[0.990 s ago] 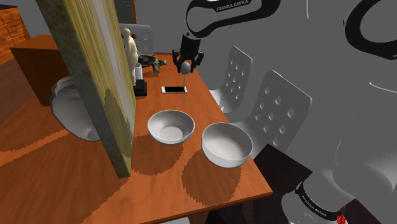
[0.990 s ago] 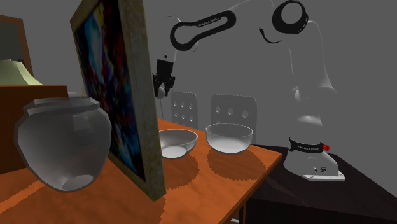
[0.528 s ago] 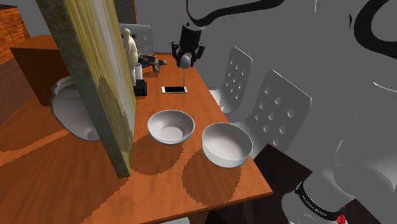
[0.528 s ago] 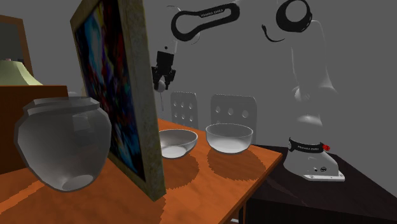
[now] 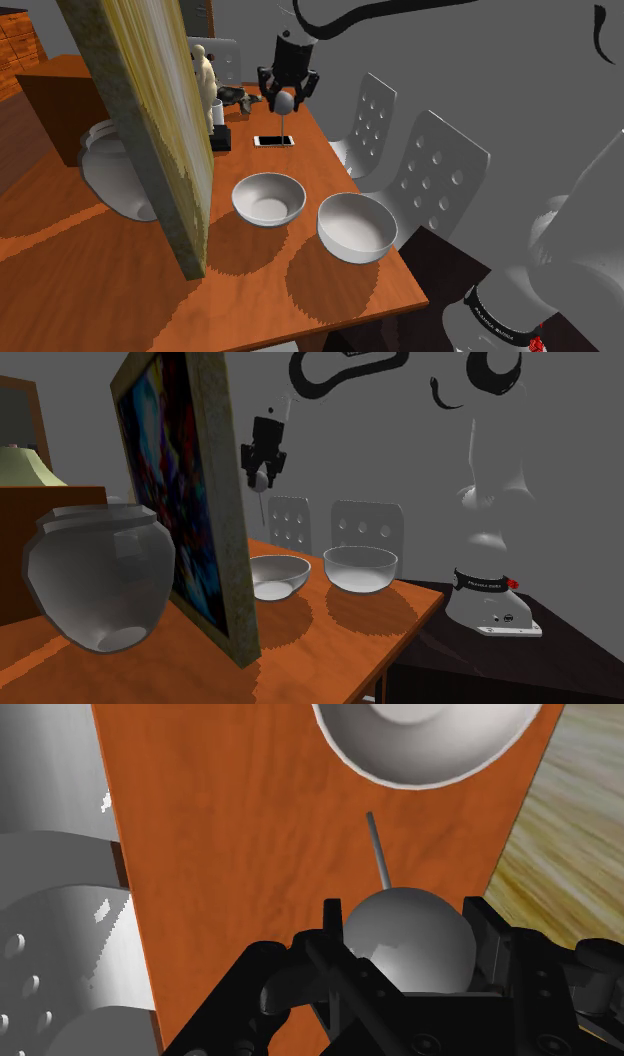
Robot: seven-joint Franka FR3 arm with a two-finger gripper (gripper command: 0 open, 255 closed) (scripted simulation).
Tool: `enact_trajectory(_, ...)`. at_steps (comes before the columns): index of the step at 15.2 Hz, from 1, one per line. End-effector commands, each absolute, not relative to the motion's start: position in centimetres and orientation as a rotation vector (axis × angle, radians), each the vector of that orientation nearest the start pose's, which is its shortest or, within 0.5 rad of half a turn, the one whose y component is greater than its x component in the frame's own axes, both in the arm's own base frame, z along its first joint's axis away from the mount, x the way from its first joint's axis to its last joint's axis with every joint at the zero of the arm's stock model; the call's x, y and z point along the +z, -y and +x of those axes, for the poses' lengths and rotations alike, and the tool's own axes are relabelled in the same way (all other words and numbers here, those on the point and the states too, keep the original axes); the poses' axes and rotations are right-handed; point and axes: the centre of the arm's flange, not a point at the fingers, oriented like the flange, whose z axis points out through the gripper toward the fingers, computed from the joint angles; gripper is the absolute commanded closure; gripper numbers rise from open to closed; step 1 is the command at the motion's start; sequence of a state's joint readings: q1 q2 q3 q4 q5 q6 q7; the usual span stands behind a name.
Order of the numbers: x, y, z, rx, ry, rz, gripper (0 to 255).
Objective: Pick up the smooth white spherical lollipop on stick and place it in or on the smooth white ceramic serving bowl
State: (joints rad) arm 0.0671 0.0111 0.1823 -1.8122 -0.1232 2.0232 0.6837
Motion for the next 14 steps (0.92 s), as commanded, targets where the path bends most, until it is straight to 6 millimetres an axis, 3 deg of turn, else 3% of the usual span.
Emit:
enact_trajectory(1,54.9,-15.8,55.3,-0.361,-0.612,-3.072,255)
enact_trajectory(8,56.4,-22.6,50.0,-0.361,-0.612,-3.072,255)
enact_trajectory(14,53.3,-22.6,50.0,-0.361,-0.612,-3.072,255)
